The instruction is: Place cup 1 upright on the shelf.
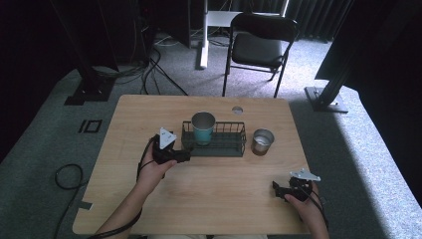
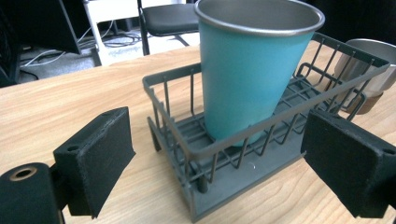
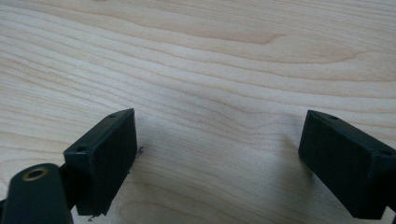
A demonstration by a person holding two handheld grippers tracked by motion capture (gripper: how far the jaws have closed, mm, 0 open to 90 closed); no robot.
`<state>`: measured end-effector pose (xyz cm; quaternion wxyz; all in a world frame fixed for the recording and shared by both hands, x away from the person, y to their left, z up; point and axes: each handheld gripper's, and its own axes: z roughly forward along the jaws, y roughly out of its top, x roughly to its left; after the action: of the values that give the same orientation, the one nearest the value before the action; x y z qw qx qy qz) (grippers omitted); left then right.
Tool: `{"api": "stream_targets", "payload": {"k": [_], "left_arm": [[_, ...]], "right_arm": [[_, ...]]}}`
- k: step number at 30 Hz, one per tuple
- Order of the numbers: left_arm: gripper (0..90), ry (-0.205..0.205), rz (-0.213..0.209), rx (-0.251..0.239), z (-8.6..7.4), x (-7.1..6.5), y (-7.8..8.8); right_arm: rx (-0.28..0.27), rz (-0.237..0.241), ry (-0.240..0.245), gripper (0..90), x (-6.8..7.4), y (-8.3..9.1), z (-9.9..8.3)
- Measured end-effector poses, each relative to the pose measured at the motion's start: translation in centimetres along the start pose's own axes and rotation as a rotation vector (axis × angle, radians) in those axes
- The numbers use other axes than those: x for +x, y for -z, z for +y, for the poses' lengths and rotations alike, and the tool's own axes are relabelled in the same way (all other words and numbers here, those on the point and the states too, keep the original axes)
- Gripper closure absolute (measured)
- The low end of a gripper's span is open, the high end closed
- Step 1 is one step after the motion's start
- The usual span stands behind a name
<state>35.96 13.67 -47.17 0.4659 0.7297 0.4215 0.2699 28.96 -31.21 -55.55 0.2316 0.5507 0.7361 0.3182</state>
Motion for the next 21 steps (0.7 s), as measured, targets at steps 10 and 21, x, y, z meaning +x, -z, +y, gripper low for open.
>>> {"api": "stream_targets", "payload": {"k": [10,21], "left_arm": [[10.0,0.0,-0.008,0.014,-1.6,0.8,1.1],[10.0,-0.008,-0.023,0.055,-4.0,1.5,2.7]], "right_arm": [[0.0,0.0,0.0,11.0,0.0,0.0,0.0],[0.0,0.0,0.0,11.0,0.0,0.0,0.0]]}}
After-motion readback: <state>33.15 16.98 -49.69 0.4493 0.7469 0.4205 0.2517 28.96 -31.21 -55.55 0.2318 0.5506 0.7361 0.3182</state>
